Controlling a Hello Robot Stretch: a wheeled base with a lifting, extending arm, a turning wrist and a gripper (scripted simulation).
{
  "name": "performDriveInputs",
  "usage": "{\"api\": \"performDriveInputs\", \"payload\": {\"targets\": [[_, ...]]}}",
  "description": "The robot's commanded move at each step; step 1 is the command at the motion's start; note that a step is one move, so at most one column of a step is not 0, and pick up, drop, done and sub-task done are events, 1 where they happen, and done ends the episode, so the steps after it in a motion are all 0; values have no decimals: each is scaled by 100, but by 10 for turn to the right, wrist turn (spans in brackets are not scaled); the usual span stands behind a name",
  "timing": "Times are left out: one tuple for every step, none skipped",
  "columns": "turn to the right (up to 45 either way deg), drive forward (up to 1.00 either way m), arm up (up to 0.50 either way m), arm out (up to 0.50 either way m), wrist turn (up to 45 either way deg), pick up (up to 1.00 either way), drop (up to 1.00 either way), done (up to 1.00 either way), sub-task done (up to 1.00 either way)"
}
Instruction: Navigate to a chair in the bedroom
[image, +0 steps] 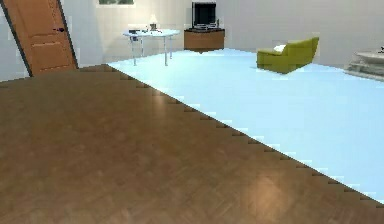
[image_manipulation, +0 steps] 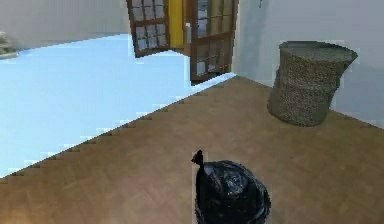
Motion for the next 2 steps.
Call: {"api": "performDriveInputs", "payload": {"targets": [[450, 0, 0, 0, 0, 0, 0, 0, 0], [30, 0, 0, 0, 0, 0, 0, 0, 0]]}}
